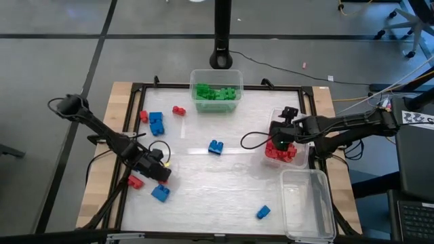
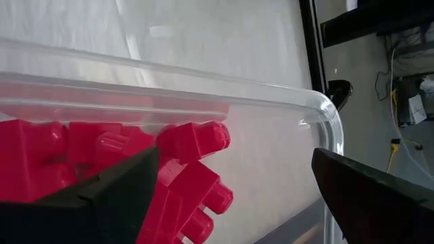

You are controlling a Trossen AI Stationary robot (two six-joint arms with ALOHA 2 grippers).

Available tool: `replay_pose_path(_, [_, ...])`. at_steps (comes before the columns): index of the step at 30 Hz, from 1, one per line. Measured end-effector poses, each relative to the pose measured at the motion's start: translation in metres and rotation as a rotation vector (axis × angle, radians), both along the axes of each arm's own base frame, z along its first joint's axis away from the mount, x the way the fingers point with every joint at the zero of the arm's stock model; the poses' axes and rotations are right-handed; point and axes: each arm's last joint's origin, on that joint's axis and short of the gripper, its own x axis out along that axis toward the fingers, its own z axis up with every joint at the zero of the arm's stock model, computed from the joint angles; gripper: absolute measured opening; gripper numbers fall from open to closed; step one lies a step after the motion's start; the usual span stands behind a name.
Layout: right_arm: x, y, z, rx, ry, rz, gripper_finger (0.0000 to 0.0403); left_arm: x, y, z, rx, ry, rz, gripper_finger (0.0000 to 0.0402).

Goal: Sort blocks
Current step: Put the red game piece into the middle right transparent bin

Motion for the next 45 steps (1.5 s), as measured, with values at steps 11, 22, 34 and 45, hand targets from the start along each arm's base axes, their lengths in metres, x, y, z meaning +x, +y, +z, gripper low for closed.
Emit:
replay_pose_path(11, [0.004,0.0,0.001,-0.01,-0.031,0.026,0.0383,0.013,-0.001,-0.028,0.086,0.122,0.015,0.0235])
replay_pose_path(22, [0.004,0.001,0.001,0.022,-0.028,0.035,0.0383,0.017,0.004,-0.034,0.177,0.113,-0.153,0.0217])
replay_pose_path(34, [0.015,0.003,0.044,0.014,-0.14,0.129,0.0383,0.021,0.007,-0.032,0.336,0.03,-0.263,0.0152])
replay_pose_path(45, [0.078,0.018,0.039,0.05,-0.525,0.622,0.0383,0.045,0.013,0.004,0.62,-0.176,-0.386,0.0154])
